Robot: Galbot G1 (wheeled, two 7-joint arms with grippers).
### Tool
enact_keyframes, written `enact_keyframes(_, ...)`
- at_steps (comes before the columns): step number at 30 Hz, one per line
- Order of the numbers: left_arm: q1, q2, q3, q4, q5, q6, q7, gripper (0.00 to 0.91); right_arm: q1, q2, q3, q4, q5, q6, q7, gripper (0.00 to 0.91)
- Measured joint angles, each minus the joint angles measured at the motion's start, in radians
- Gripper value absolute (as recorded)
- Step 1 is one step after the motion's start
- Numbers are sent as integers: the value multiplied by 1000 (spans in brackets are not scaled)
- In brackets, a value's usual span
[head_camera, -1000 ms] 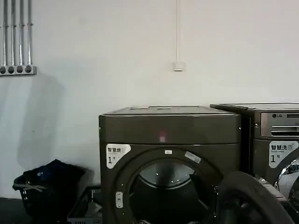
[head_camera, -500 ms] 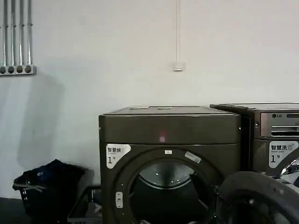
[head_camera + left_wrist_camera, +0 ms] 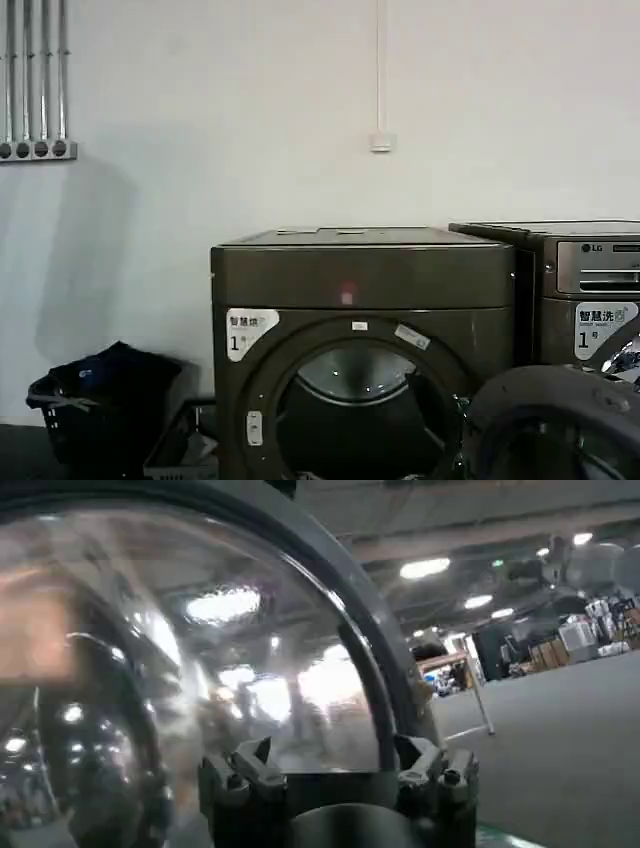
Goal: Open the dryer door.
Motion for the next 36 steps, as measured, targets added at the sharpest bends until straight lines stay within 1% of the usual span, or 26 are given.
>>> enact_keyframes(3,2,30,9,-31,-5,2,-16,907,2,-1,-1,-3,0,0,-3,907)
enact_keyframes(6,8,82,18,-89,-6,29,-62,907,6,-4,-1,-6,-2,0,-7,907)
enact_keyframes(13,29,306,-2,-318,30,116,-199,907,23,-9,-9,5,-13,-8,-13,907)
enact_keyframes(17,40,450,-22,-468,81,210,-314,907,34,-18,-19,13,-26,-12,-14,907)
enact_keyframes(20,52,545,-38,-573,81,306,-410,907,42,-28,-24,9,-33,-12,-14,907)
enact_keyframes(23,68,640,-59,-661,118,365,-444,907,47,-37,-28,-1,-41,-12,-17,907)
enact_keyframes(27,108,757,-106,-746,209,419,-513,907,58,-50,-32,-17,-52,-15,-18,907)
enact_keyframes(32,214,888,-226,-819,199,448,-526,907,67,-67,-38,-30,-54,-24,-17,907)
enact_keyframes(36,321,984,-359,-866,160,527,-549,907,79,-84,-48,-33,-63,-25,-17,907)
